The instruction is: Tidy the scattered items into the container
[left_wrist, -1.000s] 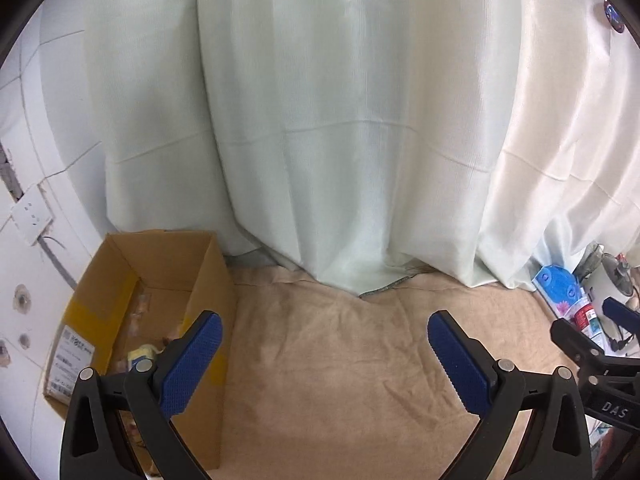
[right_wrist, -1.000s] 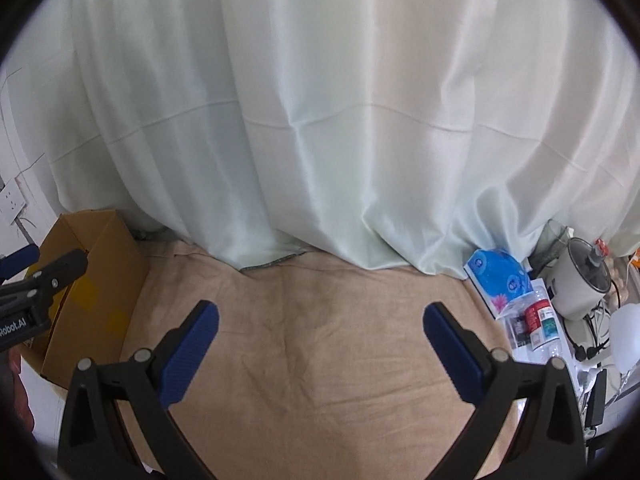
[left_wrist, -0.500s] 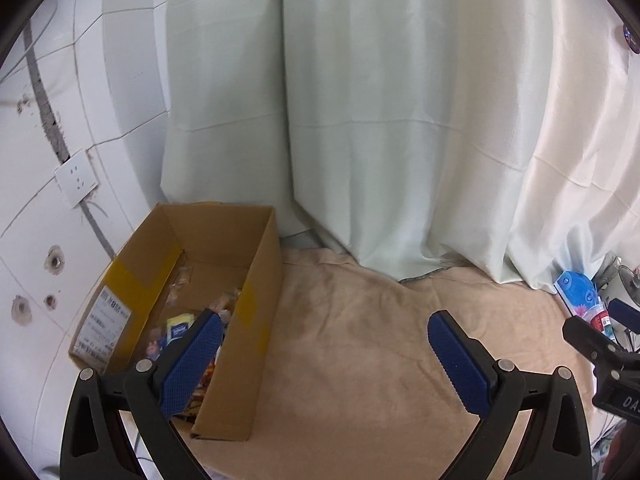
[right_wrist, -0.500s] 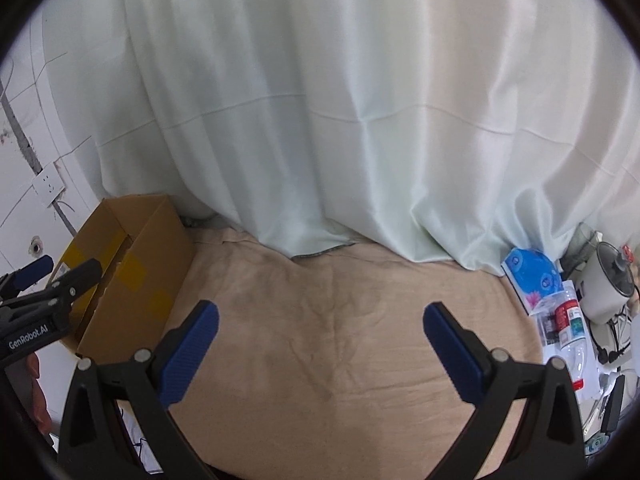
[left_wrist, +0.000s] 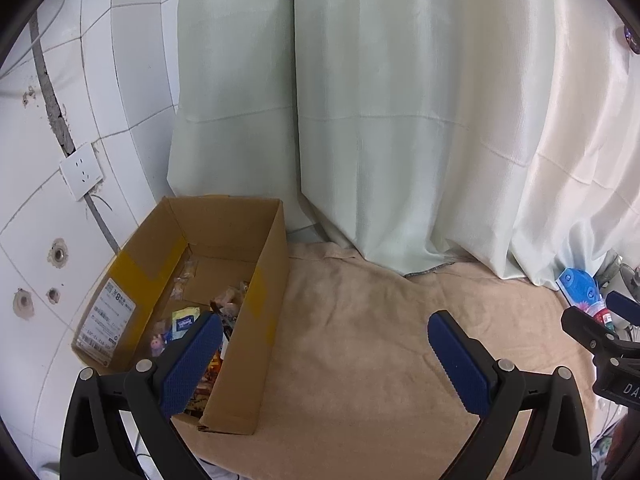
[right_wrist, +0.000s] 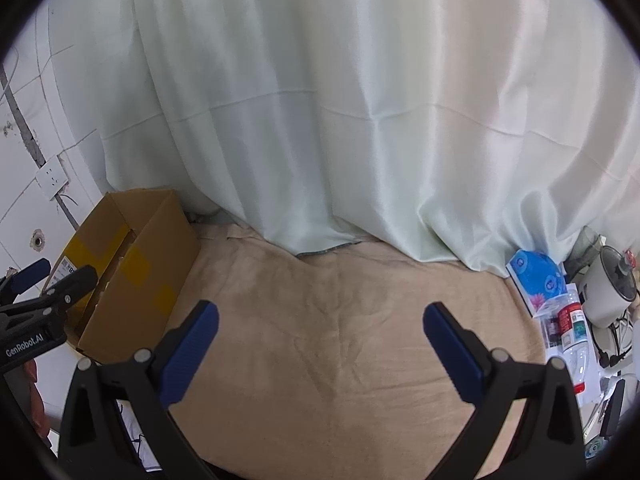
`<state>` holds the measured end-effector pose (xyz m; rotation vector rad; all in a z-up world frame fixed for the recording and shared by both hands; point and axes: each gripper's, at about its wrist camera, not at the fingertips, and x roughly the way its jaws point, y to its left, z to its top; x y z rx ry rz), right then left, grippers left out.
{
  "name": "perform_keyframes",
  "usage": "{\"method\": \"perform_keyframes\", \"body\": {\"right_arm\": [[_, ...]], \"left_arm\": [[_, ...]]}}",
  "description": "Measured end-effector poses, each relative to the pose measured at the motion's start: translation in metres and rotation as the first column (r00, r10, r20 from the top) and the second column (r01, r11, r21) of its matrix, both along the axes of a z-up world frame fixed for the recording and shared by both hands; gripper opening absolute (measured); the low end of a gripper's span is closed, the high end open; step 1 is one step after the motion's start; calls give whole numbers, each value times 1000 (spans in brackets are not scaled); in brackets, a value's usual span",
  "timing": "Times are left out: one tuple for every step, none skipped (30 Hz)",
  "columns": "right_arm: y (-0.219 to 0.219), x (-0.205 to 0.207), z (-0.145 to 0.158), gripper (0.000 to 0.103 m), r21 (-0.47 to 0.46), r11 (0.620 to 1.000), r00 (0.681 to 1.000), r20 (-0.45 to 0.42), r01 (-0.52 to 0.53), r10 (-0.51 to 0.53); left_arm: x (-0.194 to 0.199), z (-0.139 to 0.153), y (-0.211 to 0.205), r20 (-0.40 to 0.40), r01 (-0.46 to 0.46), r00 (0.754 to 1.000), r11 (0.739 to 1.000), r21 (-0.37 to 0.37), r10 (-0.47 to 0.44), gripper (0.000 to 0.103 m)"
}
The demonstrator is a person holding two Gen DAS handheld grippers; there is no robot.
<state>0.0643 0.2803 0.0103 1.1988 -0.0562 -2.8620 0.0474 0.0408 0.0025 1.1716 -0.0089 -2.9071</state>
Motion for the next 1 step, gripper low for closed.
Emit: {"method": "perform_keyframes", "body": {"right_arm": [[0,0,0,103,1,1000,1000,1,0,0]], "left_arm": [[0,1,0,-3,1,1000,1000,-4,-1,103]]}}
